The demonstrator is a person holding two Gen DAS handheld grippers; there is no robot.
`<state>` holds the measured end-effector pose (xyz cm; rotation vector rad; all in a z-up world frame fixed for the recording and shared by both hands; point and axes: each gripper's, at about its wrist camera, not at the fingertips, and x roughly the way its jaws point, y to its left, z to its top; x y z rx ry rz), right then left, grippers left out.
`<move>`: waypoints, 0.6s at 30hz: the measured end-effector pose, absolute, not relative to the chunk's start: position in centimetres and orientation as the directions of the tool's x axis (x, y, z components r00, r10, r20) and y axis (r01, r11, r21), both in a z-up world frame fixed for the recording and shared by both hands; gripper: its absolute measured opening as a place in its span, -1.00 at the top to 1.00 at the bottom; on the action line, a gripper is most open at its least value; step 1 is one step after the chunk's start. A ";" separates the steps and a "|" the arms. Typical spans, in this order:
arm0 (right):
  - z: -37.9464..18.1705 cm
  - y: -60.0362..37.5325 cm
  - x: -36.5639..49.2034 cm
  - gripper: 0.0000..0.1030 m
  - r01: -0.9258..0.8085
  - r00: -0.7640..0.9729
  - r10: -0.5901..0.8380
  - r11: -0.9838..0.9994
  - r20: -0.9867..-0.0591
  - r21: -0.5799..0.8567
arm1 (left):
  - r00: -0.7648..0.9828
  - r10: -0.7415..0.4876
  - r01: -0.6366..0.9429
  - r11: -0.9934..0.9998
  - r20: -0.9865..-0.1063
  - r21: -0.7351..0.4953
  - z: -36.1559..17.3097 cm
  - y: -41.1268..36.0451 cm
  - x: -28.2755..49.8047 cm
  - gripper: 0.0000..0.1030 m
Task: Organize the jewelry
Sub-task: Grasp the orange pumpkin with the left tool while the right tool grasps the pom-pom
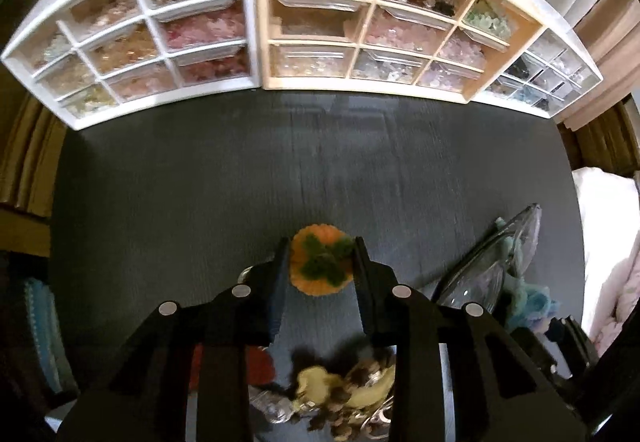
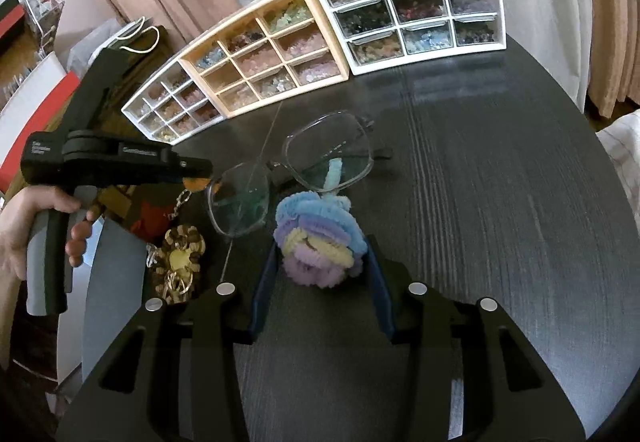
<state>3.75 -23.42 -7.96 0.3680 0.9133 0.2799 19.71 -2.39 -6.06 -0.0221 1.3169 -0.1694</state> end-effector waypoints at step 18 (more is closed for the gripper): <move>-5.6 -27.1 -0.3 0.21 -0.004 0.581 0.404 0.870 -0.707 0.493 | 0.358 -0.125 0.097 0.991 -0.925 -0.097 0.7 3.2 12.3 0.39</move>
